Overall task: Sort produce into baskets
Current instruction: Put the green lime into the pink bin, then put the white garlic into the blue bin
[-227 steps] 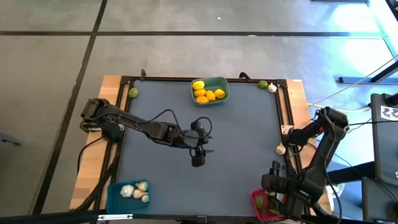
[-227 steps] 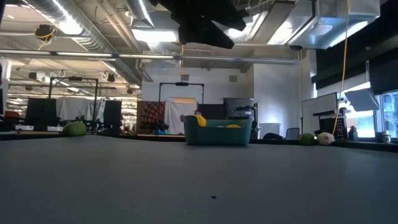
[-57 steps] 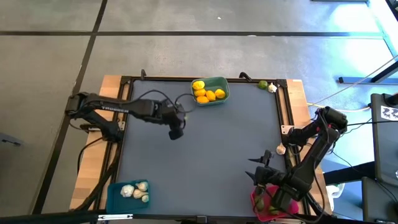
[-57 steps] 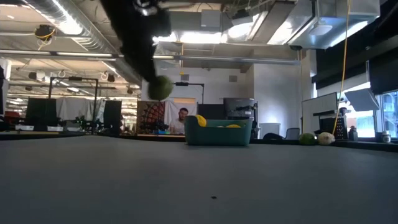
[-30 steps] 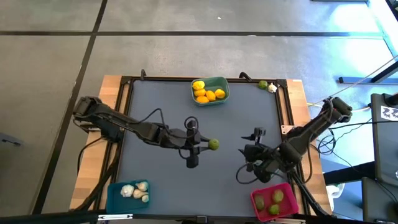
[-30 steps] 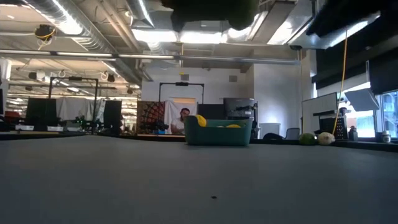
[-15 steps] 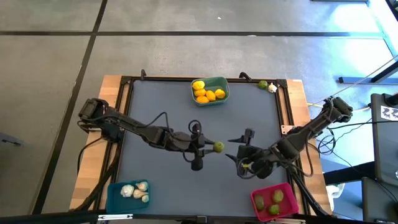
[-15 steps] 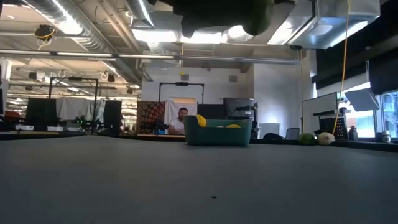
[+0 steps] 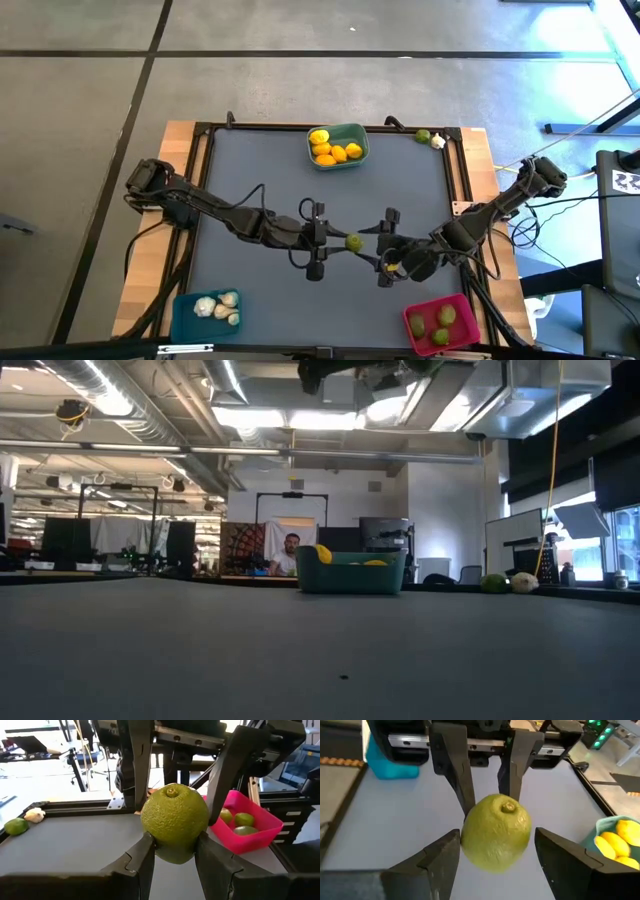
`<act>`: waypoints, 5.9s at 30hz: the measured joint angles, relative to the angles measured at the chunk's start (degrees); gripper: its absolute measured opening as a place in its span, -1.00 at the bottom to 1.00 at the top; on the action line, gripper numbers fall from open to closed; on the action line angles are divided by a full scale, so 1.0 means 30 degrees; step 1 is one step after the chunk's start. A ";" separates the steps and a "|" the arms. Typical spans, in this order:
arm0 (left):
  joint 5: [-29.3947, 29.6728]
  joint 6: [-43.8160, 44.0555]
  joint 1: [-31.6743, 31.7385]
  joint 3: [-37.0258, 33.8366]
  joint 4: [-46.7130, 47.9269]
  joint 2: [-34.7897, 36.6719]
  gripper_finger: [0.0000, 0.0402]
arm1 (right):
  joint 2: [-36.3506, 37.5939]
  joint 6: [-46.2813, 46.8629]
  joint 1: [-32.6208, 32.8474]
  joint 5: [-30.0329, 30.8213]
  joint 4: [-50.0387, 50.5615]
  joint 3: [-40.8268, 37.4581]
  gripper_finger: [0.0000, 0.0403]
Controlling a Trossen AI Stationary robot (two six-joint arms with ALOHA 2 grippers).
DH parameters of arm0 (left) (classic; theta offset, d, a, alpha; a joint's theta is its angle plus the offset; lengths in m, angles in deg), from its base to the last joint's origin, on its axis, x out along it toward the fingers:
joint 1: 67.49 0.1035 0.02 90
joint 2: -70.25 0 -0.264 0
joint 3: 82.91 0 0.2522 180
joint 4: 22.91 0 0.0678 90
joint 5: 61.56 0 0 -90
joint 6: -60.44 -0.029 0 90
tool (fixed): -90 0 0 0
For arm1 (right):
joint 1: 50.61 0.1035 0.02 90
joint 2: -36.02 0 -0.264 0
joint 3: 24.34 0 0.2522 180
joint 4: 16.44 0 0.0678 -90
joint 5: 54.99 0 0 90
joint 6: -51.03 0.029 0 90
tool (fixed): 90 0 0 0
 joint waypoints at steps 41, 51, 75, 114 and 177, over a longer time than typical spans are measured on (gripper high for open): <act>-0.0047 0.0180 -0.0415 0.0007 0.2214 0.0015 0.24 | 0.1603 0.4470 0.3047 -0.6597 0.5270 0.0000 -0.19; 0.0015 0.0409 -0.0415 0.0007 0.2203 0.0015 0.24 | 0.1596 0.9755 0.5721 -0.6792 0.7166 0.0000 -0.19; 0.0025 0.0540 -0.0393 0.0015 0.2196 0.0015 0.24 | -0.4065 1.9408 0.9843 -1.3367 0.9531 0.0000 -0.19; 0.0080 0.0904 -0.0203 0.0022 0.2189 0.0015 0.24 | -0.5450 1.6326 0.8514 -1.0847 1.7428 0.4308 0.18; 0.0074 0.1925 0.0001 0.0022 0.3624 0.0004 0.24 | 0.0634 1.2254 -0.0490 -1.2276 1.9315 -0.4433 0.42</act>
